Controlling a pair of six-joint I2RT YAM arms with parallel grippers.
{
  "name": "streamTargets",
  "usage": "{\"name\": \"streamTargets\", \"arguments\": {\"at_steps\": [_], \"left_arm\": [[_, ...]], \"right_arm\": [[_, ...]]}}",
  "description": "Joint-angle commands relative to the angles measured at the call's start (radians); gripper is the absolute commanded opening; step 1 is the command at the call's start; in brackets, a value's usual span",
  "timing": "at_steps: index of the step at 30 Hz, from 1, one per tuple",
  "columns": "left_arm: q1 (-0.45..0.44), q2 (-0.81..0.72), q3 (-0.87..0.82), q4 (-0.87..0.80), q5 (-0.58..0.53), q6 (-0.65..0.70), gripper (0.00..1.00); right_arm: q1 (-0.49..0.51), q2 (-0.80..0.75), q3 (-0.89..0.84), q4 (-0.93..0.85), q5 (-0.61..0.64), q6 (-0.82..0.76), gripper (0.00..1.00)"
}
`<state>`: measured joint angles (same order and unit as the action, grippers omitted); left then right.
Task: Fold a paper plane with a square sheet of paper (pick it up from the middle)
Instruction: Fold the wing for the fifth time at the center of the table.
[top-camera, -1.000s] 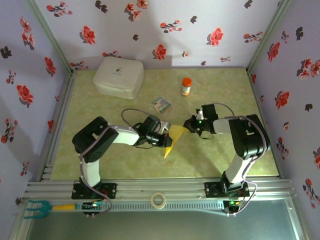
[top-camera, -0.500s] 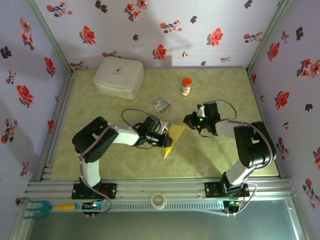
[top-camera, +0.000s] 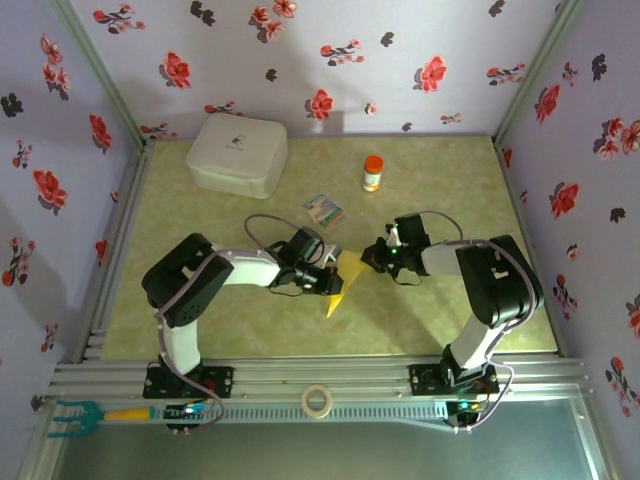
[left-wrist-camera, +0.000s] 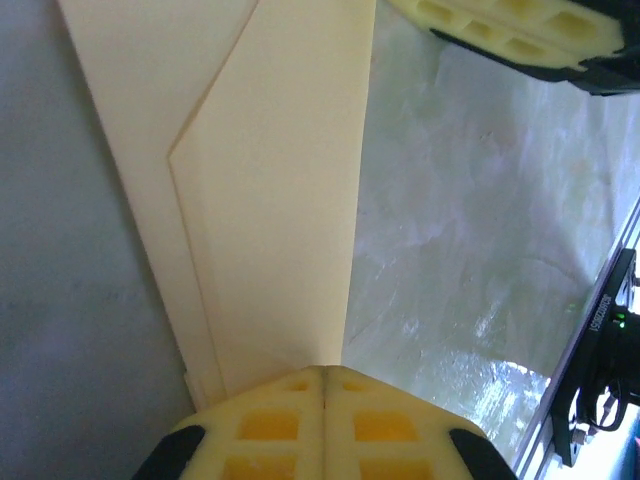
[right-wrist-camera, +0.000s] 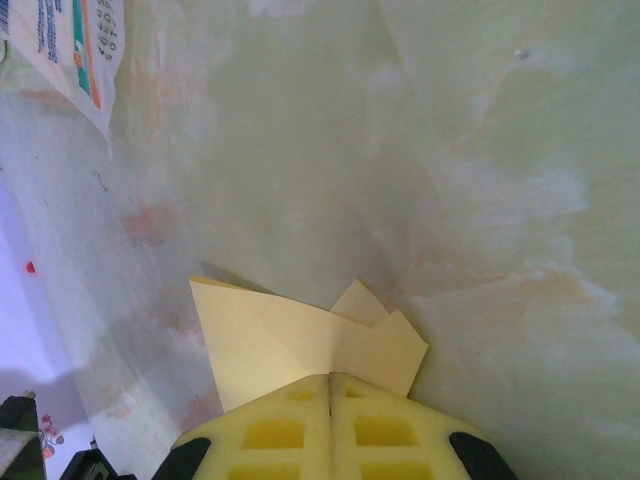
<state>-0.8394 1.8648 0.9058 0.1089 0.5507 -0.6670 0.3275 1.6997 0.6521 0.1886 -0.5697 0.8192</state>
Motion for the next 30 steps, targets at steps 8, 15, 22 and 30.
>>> {"name": "streamTargets", "arguments": {"at_steps": [8, 15, 22, 30], "left_arm": [[-0.009, 0.033, 0.173, -0.090, 0.038, 0.001, 0.03], [-0.022, 0.166, 0.276, -0.138, 0.023, 0.001, 0.04], [-0.033, 0.133, 0.186, -0.193, -0.028, 0.033, 0.04], [-0.068, 0.079, 0.166, -0.268, -0.050, 0.084, 0.06]], "right_arm": [[0.003, 0.011, -0.038, -0.060, 0.085, 0.012, 0.00], [0.003, 0.012, -0.040, -0.061, 0.086, 0.014, 0.00], [0.003, 0.020, -0.040, -0.069, 0.094, 0.009, 0.00], [0.001, 0.021, -0.037, -0.074, 0.100, 0.006, 0.00]]}}
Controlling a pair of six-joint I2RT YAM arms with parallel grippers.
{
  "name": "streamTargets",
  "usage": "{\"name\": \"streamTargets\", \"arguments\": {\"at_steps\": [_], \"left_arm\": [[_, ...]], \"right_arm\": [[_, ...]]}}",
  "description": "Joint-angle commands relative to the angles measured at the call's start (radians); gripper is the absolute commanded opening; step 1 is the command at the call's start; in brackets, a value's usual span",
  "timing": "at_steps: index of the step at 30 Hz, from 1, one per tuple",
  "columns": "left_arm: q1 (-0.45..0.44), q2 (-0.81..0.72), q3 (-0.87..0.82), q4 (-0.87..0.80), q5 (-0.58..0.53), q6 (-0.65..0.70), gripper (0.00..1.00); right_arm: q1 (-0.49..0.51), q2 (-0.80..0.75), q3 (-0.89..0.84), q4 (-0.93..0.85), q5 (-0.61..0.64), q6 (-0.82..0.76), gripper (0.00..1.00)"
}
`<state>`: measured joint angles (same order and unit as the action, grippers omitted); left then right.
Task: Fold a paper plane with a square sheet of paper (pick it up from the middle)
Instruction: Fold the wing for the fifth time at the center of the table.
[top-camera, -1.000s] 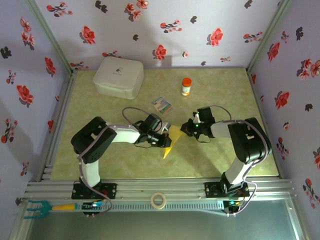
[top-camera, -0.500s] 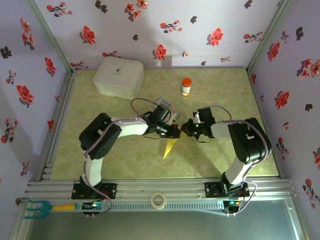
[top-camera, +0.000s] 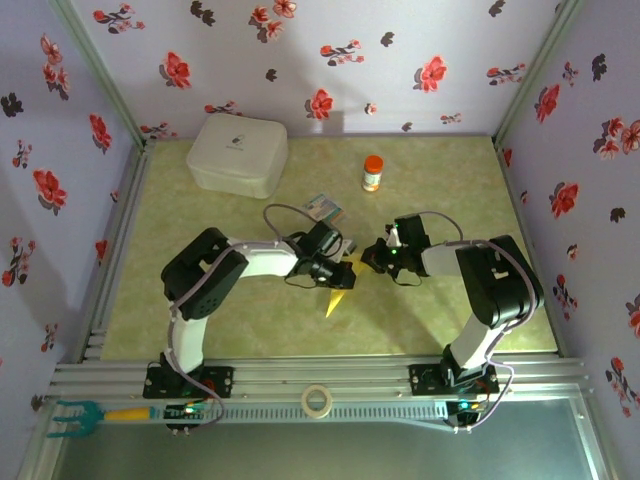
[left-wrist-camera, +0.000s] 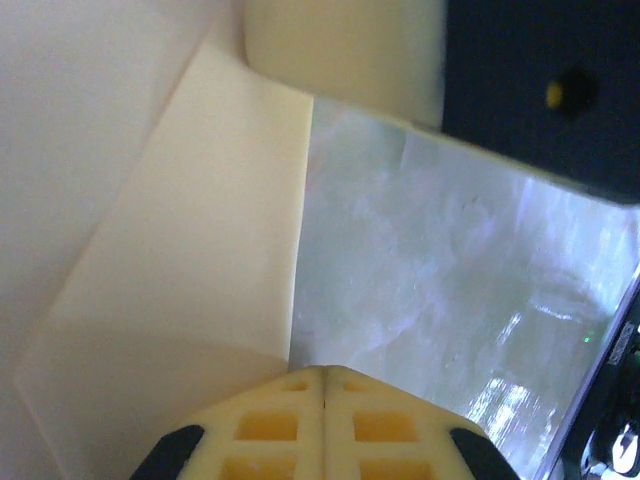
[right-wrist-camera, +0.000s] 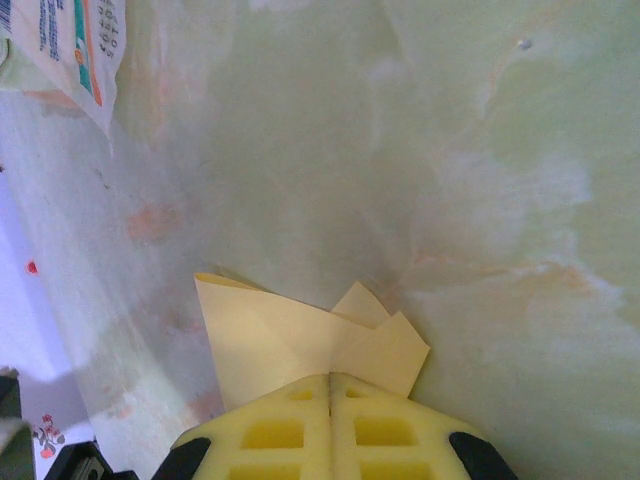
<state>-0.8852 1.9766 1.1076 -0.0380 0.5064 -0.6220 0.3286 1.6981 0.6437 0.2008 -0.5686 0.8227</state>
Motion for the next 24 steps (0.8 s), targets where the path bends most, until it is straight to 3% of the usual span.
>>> {"name": "streamTargets", "arguments": {"at_steps": [1, 14, 19, 24], "left_arm": [[-0.025, -0.042, -0.043, -0.122, -0.009, 0.039, 0.06], [-0.050, -0.164, -0.166, -0.133, -0.033, 0.045, 0.09], [-0.043, -0.269, -0.215, -0.041, -0.083, 0.026, 0.07], [-0.014, -0.261, -0.199, 0.028, -0.068, 0.005, 0.09]], "right_arm": [[0.001, 0.024, -0.029, -0.087, 0.098, 0.002, 0.00], [0.001, 0.025, -0.026, -0.084, 0.086, 0.003, 0.00], [0.001, 0.023, -0.023, -0.054, 0.057, 0.013, 0.00], [0.001, 0.012, -0.014, -0.049, 0.042, 0.016, 0.00]]}}
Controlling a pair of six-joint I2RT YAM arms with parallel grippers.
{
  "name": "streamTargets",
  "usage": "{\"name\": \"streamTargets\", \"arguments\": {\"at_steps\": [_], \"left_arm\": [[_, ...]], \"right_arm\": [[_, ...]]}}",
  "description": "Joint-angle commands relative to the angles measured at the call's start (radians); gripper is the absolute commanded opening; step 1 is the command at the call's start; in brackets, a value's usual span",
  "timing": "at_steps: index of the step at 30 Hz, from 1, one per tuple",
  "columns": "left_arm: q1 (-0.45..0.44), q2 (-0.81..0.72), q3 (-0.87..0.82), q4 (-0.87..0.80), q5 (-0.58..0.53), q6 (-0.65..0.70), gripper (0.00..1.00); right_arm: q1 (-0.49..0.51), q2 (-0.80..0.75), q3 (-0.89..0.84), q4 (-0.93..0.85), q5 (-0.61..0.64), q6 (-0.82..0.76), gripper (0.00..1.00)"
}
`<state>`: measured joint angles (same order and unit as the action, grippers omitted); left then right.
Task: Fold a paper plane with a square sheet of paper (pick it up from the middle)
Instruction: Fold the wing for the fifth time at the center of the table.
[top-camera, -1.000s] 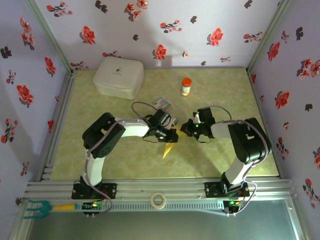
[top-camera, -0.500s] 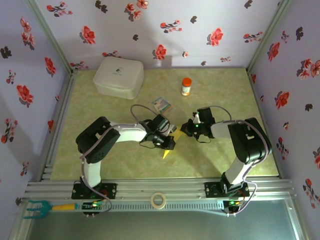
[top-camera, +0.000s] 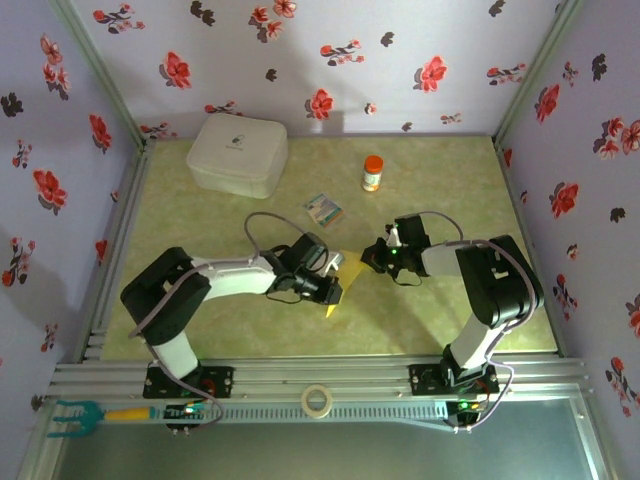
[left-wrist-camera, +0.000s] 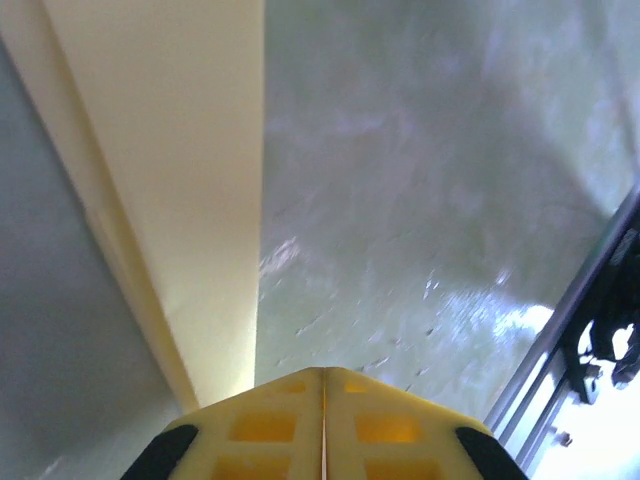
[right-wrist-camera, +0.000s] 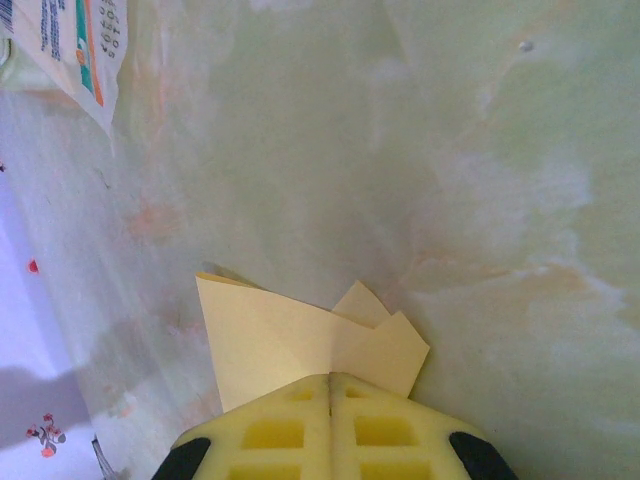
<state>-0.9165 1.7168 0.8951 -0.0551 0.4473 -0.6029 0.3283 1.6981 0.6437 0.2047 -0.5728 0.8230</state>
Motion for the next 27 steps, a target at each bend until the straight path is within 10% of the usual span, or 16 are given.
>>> {"name": "streamTargets", "arguments": {"at_steps": [1, 27], "left_arm": [[0.020, 0.017, 0.020, 0.040, -0.009, -0.010, 0.09], [0.027, 0.144, -0.084, 0.130, -0.003, -0.090, 0.00]], "right_arm": [[0.001, 0.009, -0.012, -0.054, 0.045, 0.013, 0.00], [0.139, -0.046, -0.044, -0.009, -0.063, -0.016, 0.04]]}}
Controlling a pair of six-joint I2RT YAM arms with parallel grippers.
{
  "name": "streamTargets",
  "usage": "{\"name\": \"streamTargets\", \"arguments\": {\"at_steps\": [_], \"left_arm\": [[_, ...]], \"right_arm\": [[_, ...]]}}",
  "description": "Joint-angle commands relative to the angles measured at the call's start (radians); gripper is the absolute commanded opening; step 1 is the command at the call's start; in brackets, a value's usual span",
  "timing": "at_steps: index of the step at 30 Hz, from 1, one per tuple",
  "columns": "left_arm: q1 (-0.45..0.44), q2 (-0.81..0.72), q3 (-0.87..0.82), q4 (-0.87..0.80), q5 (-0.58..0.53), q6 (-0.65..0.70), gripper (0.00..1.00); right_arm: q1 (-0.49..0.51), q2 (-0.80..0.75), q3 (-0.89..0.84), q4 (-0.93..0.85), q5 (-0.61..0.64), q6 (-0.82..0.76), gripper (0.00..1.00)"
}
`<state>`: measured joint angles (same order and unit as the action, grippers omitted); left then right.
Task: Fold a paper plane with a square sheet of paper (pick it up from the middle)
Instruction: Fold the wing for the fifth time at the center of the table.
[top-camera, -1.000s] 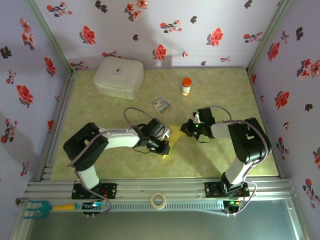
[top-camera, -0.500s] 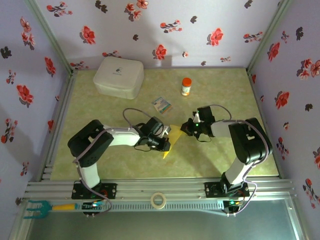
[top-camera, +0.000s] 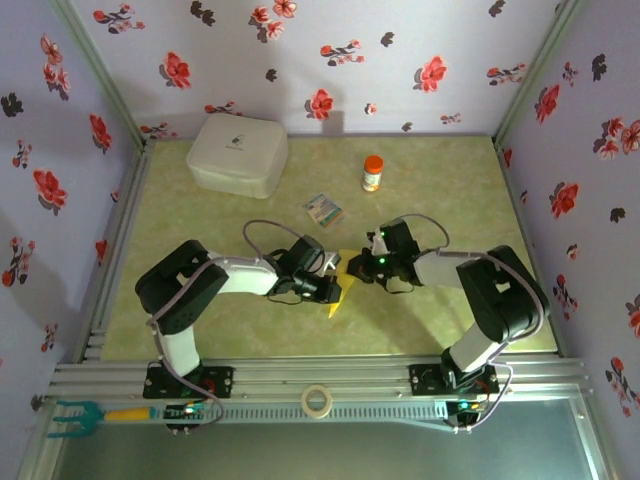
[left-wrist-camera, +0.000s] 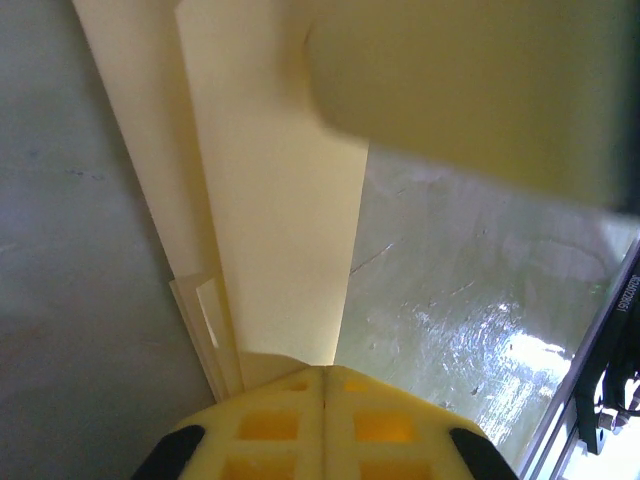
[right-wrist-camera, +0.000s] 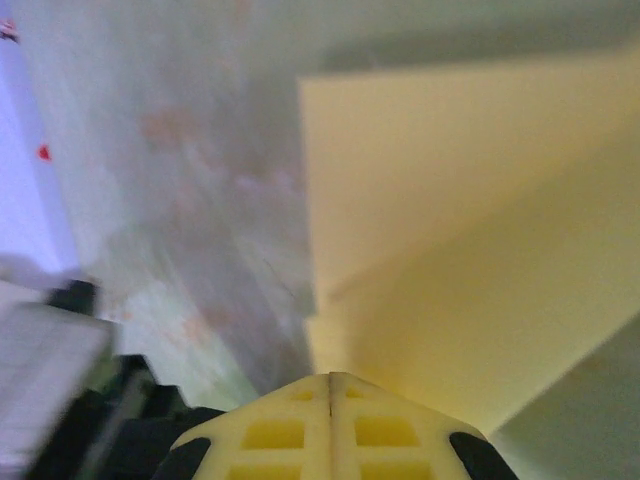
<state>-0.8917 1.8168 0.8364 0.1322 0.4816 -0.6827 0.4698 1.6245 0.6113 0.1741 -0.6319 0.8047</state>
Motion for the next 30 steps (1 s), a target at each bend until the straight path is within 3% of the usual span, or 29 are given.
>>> {"name": "streamTargets", "arguments": {"at_steps": [1, 13, 20, 25, 30], "left_arm": [[0.002, 0.045, -0.025, -0.056, -0.038, -0.011, 0.00], [0.003, 0.073, -0.039, -0.039, -0.019, -0.009, 0.00], [0.004, 0.071, -0.045, -0.028, -0.009, -0.009, 0.00], [0.004, 0.062, -0.044, -0.021, -0.003, -0.008, 0.00], [0.004, 0.051, -0.035, -0.020, 0.004, -0.005, 0.00]], "right_arm": [[-0.008, 0.035, -0.006, -0.005, 0.019, -0.024, 0.04], [-0.178, 0.148, 0.130, -0.064, 0.056, -0.070, 0.04], [-0.261, 0.214, 0.145, 0.029, 0.030, -0.029, 0.04], [-0.283, 0.176, 0.142, 0.061, -0.006, -0.014, 0.05], [-0.286, 0.081, 0.166, -0.042, 0.018, -0.062, 0.06]]}}
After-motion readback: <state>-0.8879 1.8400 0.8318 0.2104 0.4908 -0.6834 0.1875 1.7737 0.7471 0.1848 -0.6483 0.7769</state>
